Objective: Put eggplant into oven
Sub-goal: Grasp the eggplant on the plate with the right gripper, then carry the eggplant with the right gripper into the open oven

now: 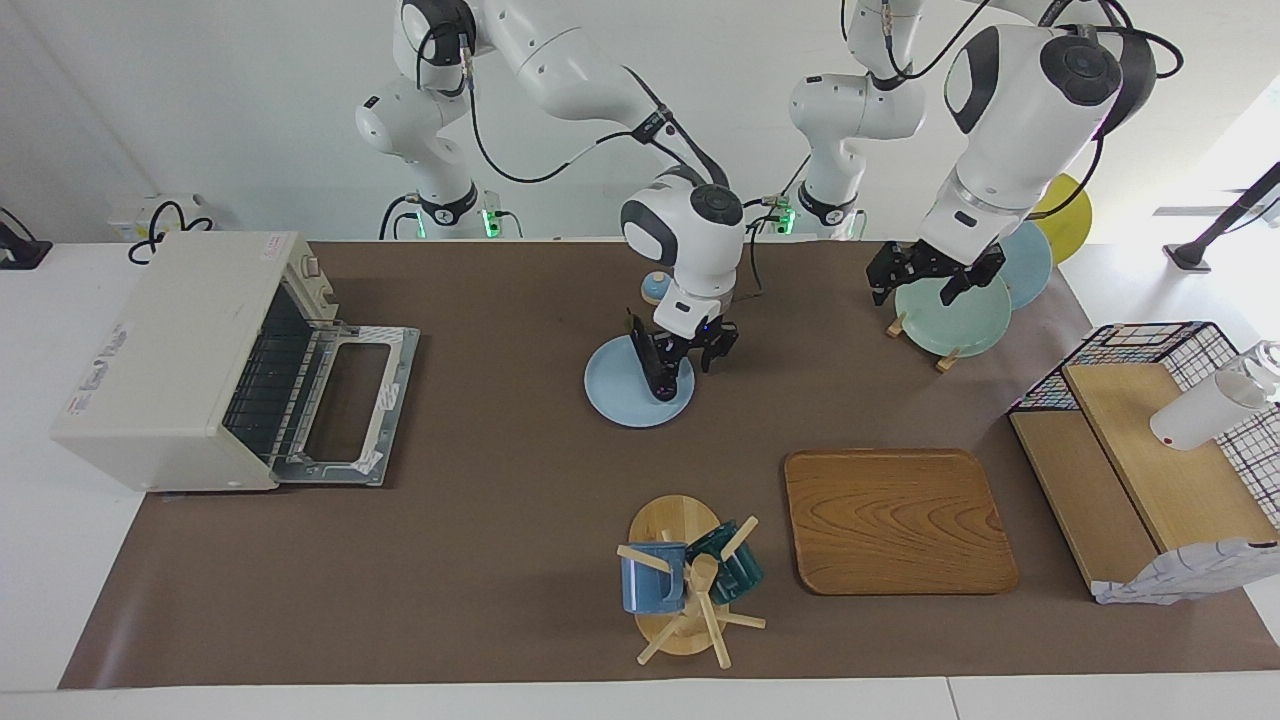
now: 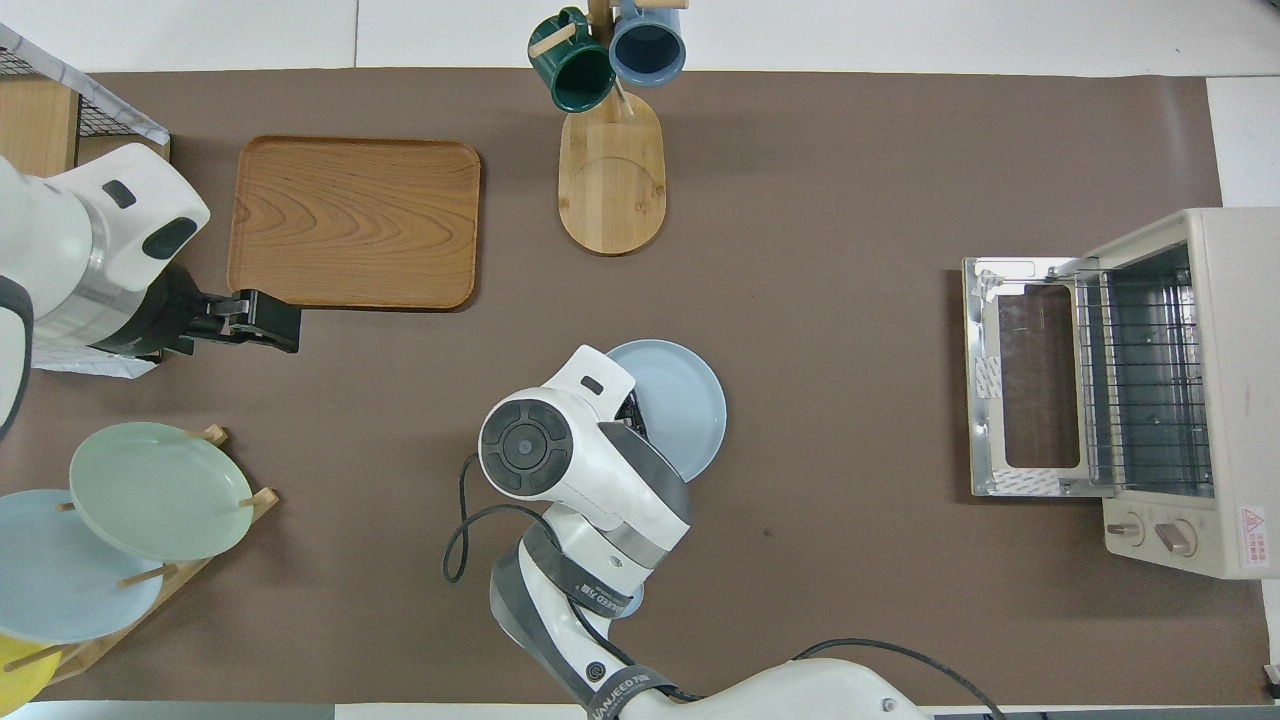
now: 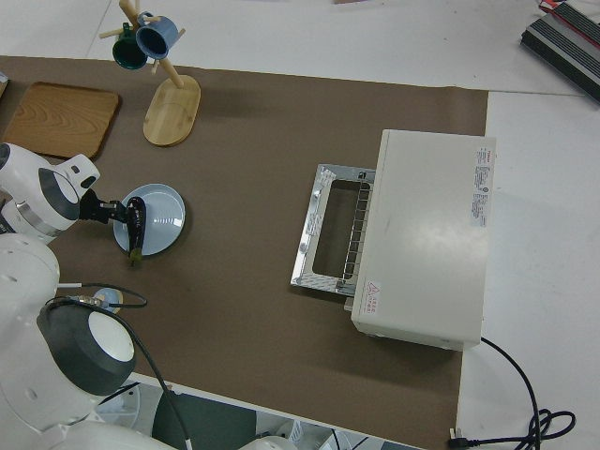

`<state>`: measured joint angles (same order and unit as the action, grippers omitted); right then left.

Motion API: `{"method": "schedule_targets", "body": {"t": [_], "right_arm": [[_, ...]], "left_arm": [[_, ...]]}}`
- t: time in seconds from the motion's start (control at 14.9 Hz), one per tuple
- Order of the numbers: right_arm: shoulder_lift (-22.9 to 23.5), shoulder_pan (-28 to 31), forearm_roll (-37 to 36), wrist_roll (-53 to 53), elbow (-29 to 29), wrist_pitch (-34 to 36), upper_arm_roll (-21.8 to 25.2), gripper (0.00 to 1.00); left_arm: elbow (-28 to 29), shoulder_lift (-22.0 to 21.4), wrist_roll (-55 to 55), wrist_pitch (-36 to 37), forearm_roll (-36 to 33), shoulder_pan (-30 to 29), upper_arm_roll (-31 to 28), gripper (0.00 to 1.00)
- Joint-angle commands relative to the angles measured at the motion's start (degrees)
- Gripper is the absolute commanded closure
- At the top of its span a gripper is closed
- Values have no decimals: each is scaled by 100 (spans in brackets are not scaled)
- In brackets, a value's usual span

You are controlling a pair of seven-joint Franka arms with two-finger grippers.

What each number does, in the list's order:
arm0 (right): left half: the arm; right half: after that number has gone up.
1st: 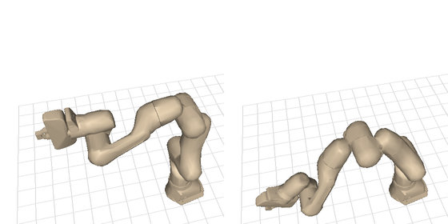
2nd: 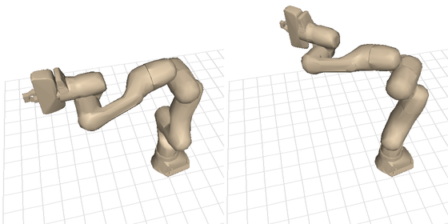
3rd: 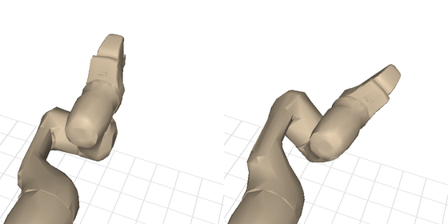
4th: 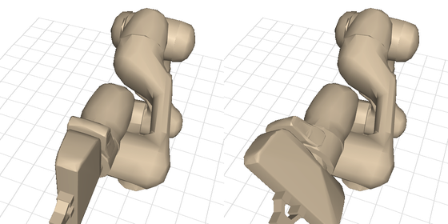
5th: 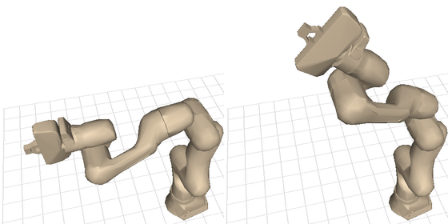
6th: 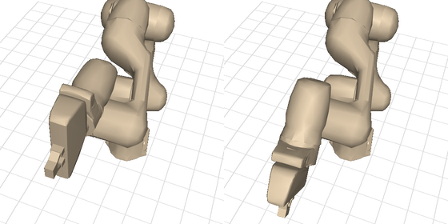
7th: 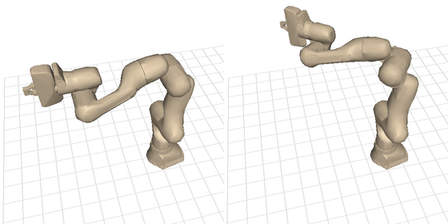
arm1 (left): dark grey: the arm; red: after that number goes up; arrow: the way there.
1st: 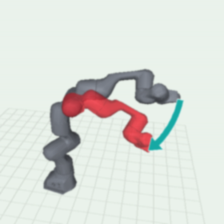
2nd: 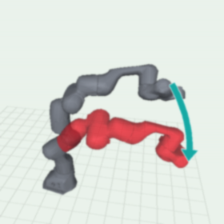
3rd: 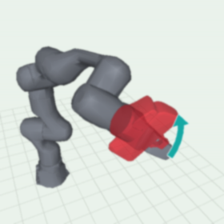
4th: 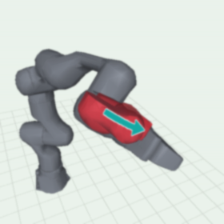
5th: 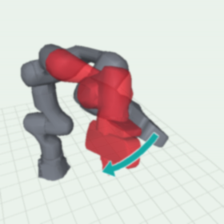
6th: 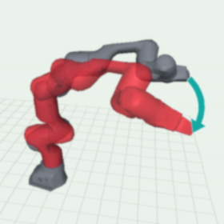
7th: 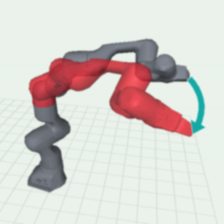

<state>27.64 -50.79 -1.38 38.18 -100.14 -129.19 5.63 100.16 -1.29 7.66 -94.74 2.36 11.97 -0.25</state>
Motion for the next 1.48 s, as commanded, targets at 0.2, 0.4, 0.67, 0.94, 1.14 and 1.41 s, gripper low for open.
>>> {"method": "schedule_targets", "body": {"t": [0.2,0.4,0.67,0.94,1.14,1.41], "right_arm": [[-233,-80,-275,94,-331,-124,17,77],[-233,-89,-275,94,-349,-141,17,98],[-233,-116,-484,76,-288,7,34,100],[-155,51,-1258,-221,922,1892,34,100],[-407,567,-1444,-959,1058,2275,43,100],[-1241,1596,-1427,-2329,524,2505,43,100]], "left_arm": [[-75,-65,-45,123,90,-98,16,0],[-75,-65,-36,105,90,-98,33,0],[-67,-65,-45,79,90,-98,33,0],[-84,-82,-54,79,90,-98,16,0],[-84,-91,-54,79,90,-98,16,0],[-84,-91,-54,79,90,-98,16,0]]}}
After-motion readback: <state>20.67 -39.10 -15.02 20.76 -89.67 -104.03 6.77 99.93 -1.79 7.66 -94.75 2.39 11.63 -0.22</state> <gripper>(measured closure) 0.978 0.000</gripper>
